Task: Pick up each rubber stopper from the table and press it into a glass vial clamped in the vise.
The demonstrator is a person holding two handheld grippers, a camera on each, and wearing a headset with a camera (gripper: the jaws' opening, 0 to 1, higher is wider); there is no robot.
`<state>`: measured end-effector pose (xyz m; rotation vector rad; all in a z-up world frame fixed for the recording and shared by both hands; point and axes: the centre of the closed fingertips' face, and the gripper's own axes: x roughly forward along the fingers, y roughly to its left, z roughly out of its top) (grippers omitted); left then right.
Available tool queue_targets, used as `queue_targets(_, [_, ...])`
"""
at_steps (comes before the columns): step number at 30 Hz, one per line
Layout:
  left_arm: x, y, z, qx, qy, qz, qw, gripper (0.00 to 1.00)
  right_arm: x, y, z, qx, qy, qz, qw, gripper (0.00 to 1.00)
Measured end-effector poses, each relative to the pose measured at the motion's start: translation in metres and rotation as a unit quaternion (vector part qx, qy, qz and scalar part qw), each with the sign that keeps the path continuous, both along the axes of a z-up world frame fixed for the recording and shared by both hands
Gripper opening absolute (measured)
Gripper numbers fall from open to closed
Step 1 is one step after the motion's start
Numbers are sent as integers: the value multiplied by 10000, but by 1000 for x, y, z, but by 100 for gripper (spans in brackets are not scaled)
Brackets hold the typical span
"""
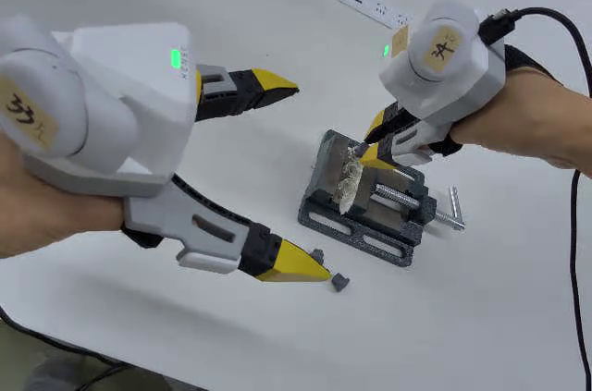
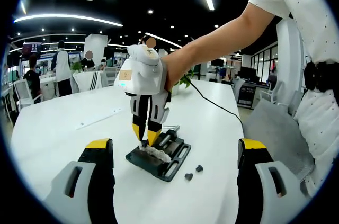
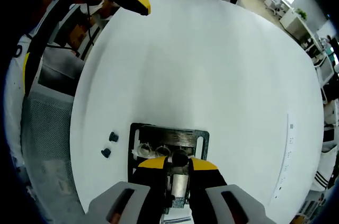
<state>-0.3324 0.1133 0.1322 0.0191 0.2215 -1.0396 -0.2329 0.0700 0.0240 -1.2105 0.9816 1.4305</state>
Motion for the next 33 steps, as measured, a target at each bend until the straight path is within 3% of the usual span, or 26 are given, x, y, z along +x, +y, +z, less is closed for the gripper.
queue_targets(6, [0, 1, -1, 11, 22, 6, 10000, 97, 3, 0, 13, 300, 101, -212, 9993, 13])
queue_targets(11, [0, 1, -2, 6, 26, 3, 10000, 97, 4, -4, 24, 522, 159, -409, 9977, 7])
queue_targets(21, [-1, 0, -6, 55, 65, -27, 10000, 97, 0, 0, 19, 648, 277, -467, 9964, 2])
queue_targets(33, [-7, -2, -24, 274, 205, -120, 9993, 98, -1, 2, 10, 644, 300, -419, 9966, 0])
